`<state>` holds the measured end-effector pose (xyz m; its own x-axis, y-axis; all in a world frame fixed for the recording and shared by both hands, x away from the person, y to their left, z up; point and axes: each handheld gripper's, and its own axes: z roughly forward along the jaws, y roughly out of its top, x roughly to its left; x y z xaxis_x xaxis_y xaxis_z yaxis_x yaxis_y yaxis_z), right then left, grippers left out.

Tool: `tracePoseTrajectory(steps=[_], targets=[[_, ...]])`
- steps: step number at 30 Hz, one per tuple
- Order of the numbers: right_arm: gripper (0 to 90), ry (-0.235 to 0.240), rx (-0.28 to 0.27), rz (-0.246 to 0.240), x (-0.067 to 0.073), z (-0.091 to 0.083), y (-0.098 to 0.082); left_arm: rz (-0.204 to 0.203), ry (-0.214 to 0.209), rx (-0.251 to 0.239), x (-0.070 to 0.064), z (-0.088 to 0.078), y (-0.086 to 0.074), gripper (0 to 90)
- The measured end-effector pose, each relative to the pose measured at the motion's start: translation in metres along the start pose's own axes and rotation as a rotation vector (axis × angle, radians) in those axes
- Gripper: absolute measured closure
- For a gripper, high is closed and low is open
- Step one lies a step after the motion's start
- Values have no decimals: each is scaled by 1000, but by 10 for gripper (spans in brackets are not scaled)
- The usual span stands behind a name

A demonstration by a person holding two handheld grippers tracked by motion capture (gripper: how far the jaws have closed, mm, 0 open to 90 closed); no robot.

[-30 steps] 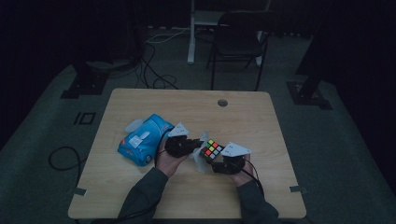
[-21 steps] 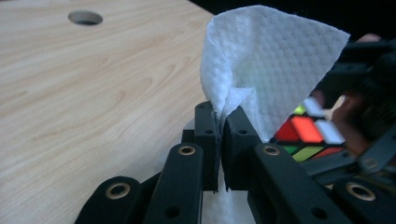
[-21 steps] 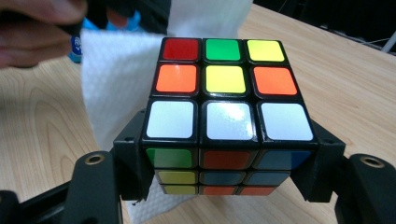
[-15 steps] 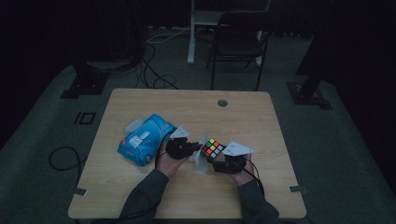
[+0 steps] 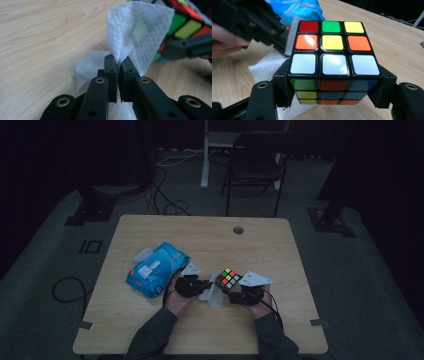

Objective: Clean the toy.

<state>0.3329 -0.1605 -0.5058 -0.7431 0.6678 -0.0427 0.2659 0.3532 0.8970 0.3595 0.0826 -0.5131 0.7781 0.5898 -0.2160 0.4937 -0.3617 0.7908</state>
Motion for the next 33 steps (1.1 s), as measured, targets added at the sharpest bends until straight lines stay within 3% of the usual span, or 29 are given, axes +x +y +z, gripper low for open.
tracePoseTrajectory(steps=[6, 16, 21, 33], targets=[[344, -5, 4, 4, -1, 0, -1, 69, 32, 18, -13, 2, -1, 868], [344, -4, 4, 8, -1, 1, -1, 143, 64, 25, -29, 0, 2, 869], [344, -8, 11, 6, 0, 2, -2, 162, 60, 17, -34, -1, 5, 870], [344, -6, 22, 5, 0, 4, -3, 183, 59, -53, -41, -19, 20, 870]])
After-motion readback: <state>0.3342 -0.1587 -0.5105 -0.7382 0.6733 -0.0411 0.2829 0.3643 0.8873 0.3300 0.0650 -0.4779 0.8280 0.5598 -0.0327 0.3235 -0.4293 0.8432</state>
